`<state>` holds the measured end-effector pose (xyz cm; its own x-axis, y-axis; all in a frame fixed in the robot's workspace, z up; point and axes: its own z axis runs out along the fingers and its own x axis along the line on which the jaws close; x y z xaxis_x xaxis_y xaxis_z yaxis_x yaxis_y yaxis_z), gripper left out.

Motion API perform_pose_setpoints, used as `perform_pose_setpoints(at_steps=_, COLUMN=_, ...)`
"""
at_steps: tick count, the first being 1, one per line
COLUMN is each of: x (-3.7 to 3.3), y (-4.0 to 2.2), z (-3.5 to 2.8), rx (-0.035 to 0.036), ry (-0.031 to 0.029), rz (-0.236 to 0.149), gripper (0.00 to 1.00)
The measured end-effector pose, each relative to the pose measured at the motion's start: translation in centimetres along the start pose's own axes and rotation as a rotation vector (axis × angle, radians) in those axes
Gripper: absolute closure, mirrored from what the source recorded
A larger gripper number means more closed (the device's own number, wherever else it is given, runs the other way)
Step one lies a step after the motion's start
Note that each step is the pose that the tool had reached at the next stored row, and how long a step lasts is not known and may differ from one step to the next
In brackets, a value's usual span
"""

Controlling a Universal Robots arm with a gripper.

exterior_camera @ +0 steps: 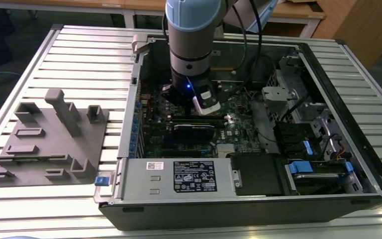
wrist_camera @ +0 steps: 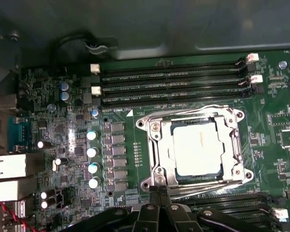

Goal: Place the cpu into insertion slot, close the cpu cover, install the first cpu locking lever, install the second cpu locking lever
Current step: 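Install the second cpu locking lever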

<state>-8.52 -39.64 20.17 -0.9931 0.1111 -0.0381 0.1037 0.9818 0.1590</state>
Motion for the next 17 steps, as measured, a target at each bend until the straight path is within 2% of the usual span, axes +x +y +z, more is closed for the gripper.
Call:
perform_pose_setpoints(at_steps=7, x=0.14, y=-0.23, z=0.33, rx=-0.0177, ry=0.002, rz=0.001, gripper=0.89)
perform_pose_setpoints(at_steps=12, x=0.22, y=-0.31, z=0.51, rx=-0.0347, ry=0.0034, rz=0.001, gripper=0.89)
perform_pose_setpoints(at_steps=17, x=0.36, y=-0.48, z=0.62, rx=-0.0422, ry=0.0044, rz=0.001, gripper=0.89)
